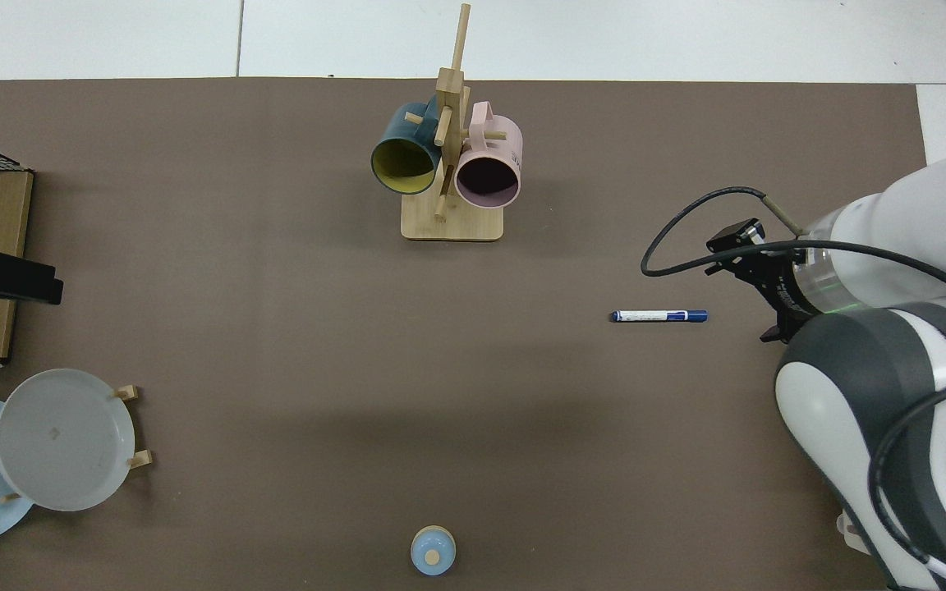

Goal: Put markers into pen holder
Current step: 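Move the right gripper down toward the blue-capped white marker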

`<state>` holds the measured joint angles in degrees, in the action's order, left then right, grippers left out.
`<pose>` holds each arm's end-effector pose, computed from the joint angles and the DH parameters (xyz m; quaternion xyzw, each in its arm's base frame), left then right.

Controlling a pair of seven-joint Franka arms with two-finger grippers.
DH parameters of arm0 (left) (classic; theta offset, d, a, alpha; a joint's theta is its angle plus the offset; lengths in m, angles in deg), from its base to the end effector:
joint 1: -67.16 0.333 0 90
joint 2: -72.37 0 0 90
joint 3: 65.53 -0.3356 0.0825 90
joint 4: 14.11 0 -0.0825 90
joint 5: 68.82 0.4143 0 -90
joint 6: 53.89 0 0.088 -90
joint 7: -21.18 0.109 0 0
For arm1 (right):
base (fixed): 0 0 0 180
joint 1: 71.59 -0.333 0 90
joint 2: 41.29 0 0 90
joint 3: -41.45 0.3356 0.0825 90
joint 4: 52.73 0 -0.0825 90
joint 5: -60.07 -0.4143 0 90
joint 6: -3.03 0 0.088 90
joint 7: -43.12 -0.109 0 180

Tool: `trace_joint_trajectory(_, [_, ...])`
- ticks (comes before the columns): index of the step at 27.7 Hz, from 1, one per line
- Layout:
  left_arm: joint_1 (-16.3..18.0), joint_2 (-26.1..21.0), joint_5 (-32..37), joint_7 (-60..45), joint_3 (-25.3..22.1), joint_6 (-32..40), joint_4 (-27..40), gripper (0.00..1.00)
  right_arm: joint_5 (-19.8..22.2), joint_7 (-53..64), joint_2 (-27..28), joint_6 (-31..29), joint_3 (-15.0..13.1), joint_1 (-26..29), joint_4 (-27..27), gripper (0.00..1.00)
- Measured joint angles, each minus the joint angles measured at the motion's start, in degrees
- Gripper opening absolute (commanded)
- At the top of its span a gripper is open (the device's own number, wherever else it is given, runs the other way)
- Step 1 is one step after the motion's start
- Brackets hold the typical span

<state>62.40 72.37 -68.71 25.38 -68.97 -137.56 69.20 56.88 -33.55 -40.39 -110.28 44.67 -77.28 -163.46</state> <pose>0.5729 -0.0130 0.6904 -0.9988 0.0480 -0.0031 0.0010 0.5868 0.0955 0.4850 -0.8239 0.5660 0.0070 0.0292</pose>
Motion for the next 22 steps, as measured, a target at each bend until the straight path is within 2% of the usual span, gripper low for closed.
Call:
trace_joint_trajectory(6, [0.0,0.0,0.0,0.0,0.0,0.0,0.1,1.00,0.0,-3.1,2.0,-8.7,-0.1,0.6,-3.7,1.00])
trace_joint_trajectory(12, [0.0,0.0,0.0,0.0,0.0,0.0,0.1,1.00,0.0,-3.1,6.0,-11.8,-0.2,3.1,-4.2,1.00])
trace_joint_trajectory(22, [0.0,0.0,0.0,0.0,0.0,0.2,0.2,1.00,0.0,-3.3,14.4,-20.1,-0.2,3.3,-6.2,1.00])
